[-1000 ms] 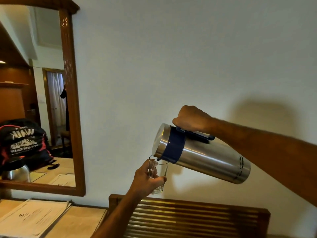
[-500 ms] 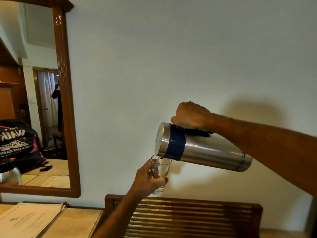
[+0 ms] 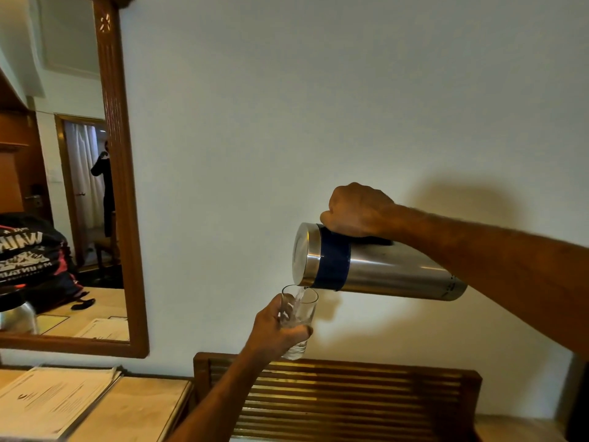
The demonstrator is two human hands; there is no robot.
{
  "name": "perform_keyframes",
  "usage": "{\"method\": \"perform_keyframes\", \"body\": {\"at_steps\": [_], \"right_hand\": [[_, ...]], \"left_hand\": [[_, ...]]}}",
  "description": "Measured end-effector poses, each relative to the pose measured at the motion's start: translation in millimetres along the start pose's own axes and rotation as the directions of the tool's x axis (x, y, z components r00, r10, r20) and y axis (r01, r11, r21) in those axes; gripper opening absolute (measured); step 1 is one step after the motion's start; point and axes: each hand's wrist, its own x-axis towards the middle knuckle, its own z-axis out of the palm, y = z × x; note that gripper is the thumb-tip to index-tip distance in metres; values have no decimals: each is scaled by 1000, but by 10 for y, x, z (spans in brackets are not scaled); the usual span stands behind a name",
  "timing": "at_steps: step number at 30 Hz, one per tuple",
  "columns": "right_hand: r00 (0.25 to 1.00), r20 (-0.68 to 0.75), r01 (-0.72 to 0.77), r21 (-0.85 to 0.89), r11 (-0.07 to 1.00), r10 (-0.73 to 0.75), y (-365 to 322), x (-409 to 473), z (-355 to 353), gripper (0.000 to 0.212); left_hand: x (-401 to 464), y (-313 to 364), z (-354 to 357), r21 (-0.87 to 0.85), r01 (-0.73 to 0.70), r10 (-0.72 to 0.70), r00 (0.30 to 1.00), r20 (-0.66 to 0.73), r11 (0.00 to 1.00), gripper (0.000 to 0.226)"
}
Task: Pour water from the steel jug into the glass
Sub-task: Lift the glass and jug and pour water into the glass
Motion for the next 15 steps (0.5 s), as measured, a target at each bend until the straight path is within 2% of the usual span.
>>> {"method": "perform_keyframes", "body": {"at_steps": [8,15], "right_hand": [[1000,-19,15,3,1000,-15,-47,1,0,32],[1000,-29,4,50,999,-2,5,-15,43,32]], "left_hand": [[11,-13,28,-33,32,-32,999,1,999,59],[17,44,0,-40,30,-30,1000,-9,999,56]]}}
